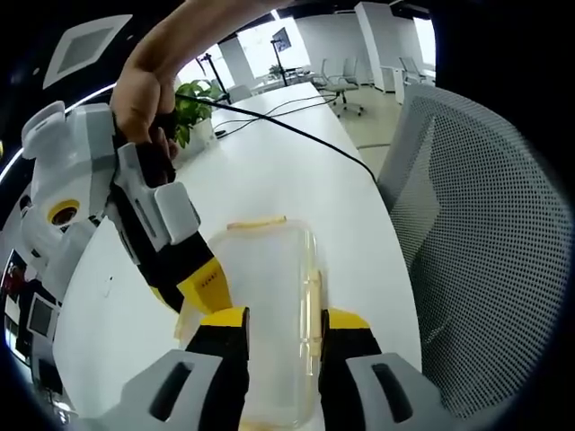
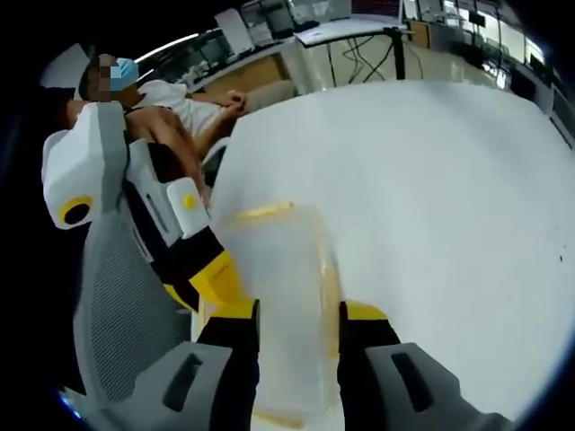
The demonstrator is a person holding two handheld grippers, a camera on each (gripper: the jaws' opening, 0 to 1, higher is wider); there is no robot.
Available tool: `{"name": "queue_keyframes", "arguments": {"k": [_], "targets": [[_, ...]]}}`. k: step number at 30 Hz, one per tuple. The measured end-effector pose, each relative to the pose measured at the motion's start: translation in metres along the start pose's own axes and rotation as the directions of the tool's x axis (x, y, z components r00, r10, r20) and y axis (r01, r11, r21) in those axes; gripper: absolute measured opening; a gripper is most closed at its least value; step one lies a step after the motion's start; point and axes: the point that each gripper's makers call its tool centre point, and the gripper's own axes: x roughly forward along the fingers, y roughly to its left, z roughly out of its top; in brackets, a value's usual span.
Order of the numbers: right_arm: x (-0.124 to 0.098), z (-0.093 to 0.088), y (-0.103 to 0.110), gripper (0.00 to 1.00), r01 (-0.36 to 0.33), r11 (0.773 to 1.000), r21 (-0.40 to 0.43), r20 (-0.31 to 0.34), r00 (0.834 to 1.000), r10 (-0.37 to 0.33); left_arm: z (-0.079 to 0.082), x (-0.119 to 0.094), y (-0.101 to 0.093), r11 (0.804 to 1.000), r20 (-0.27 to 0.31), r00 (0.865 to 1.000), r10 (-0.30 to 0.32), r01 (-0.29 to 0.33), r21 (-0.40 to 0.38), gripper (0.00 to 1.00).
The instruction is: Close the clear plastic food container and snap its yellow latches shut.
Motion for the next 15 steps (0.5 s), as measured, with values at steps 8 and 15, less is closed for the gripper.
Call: {"name": "queue_keyframes", "arguments": {"k": [8, 15], "targets": [[-0.001, 0.0012, 0.0012, 0.3, 0.025, 1.0, 0.011, 0.029, 0.999, -0.025, 0.0012, -0.0012, -0.0016, 1.0, 0.024, 1.0, -0.004, 0.004, 0.006, 0.24], [-0.0018, 0.0025, 0.0016, 0.31, 0.04, 0.999, 0.014, 0.032, 0.999, -0.041, 0.0032, -0.0019, -0.001, 1.0, 0.038, 0.999, 0.01, -0.009, -0.019, 0.25]]}}
